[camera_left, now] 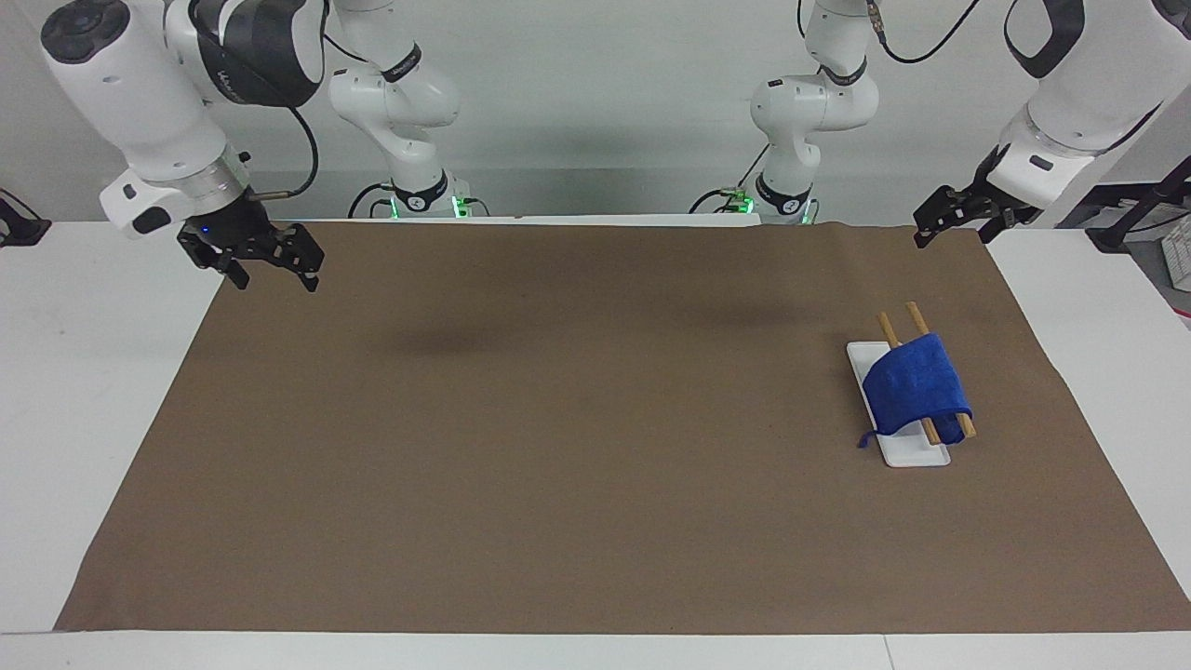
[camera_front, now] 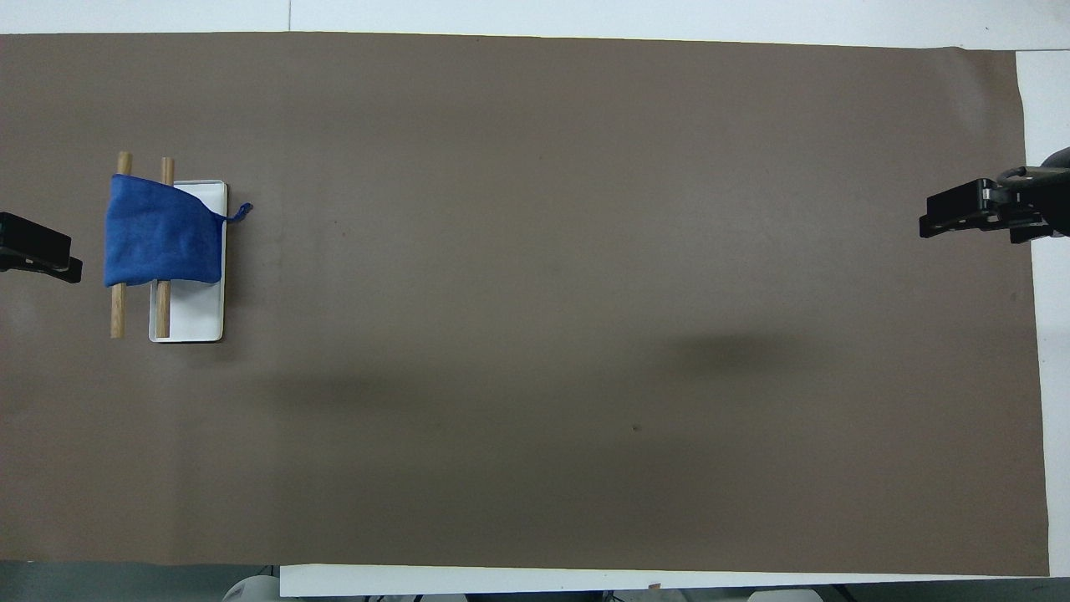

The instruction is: Right arm passes towel to left arm to hang

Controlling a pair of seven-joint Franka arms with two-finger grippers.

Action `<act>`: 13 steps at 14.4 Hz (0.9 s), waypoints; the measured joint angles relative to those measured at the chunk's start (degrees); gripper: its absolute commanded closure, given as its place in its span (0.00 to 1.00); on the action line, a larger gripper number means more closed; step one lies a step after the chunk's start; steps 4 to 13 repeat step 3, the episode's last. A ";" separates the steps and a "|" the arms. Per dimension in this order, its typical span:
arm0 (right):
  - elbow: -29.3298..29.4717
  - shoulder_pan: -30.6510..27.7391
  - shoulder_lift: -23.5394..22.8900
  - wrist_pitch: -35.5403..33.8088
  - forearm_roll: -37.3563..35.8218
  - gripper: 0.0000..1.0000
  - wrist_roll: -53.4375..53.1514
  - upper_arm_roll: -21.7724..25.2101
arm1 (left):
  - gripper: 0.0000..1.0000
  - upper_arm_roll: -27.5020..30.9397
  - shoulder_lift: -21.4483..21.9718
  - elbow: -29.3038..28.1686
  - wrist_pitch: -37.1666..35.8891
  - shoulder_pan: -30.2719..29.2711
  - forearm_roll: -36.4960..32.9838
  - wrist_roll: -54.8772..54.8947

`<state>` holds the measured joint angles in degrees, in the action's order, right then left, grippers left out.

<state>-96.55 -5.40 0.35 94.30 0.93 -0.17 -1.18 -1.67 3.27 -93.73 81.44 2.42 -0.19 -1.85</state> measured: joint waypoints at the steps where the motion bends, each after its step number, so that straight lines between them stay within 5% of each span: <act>1: 0.00 0.01 0.00 0.00 0.00 0.01 0.00 0.00 | 0.00 0.00 0.01 -0.23 0.00 0.22 0.00 0.01; 13: 0.00 0.01 0.00 0.00 0.00 0.01 0.00 0.00 | 0.00 -0.04 0.04 -0.33 0.00 0.36 0.03 0.09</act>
